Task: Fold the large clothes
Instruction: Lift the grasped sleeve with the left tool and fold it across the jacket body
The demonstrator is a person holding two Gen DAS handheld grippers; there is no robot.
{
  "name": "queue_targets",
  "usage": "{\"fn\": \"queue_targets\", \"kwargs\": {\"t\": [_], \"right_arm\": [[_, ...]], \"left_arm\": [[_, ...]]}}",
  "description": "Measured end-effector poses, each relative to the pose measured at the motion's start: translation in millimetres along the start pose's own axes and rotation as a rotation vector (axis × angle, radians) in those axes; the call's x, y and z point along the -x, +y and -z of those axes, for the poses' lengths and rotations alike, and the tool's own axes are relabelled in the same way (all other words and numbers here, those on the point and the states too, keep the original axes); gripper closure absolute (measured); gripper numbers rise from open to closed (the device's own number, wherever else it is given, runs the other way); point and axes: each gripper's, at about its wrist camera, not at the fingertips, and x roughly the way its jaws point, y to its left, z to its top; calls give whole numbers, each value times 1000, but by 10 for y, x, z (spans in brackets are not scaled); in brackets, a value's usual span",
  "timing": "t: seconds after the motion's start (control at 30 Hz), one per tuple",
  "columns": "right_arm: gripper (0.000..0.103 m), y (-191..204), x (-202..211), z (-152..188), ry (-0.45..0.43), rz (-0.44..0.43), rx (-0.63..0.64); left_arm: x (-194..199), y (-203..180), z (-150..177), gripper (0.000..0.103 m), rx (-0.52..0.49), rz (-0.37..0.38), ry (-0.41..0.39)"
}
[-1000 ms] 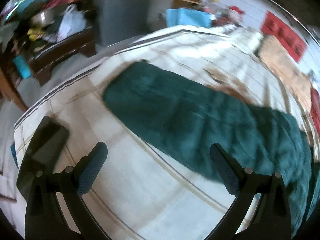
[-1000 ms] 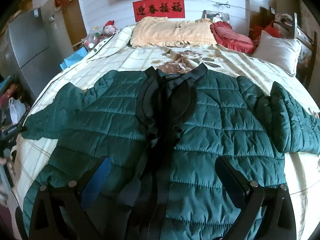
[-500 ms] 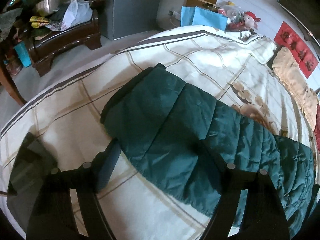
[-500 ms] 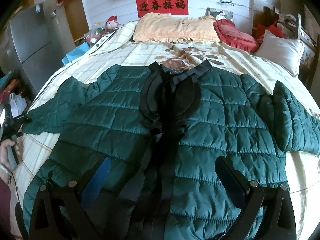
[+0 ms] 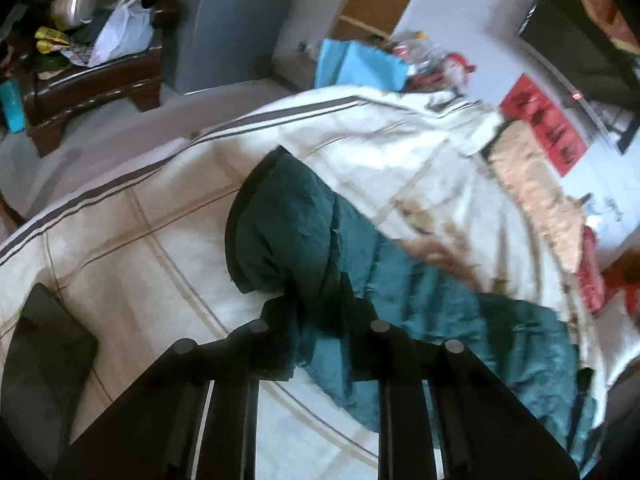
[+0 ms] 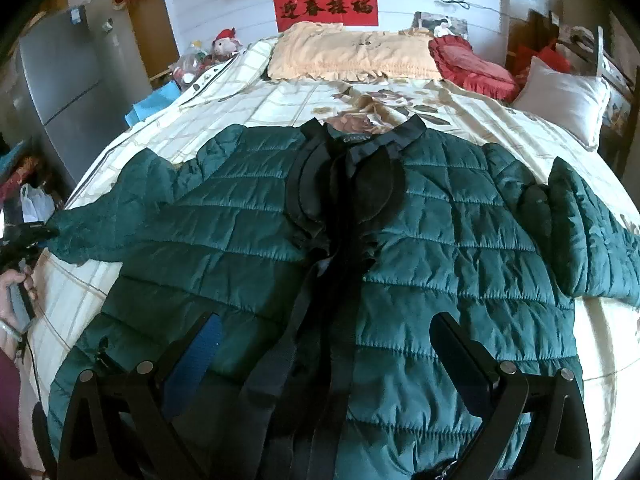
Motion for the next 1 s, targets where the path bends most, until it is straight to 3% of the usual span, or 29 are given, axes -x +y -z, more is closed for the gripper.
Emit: {"fn": "queue_targets", "kwargs": {"t": [0.33,0.6,1.0], "right_arm": [[0,-42,153,20,-22,-4,-6],[0,-178,289,59,-43,4,-30],[0,-420,440,155,-55,18,-66]], "left_arm": [[579,-551,122,89,-73,190,-36],[946,-1185,331,90,-194,327,-44],[1211,-2008,742,90,-333,430,0]]}}
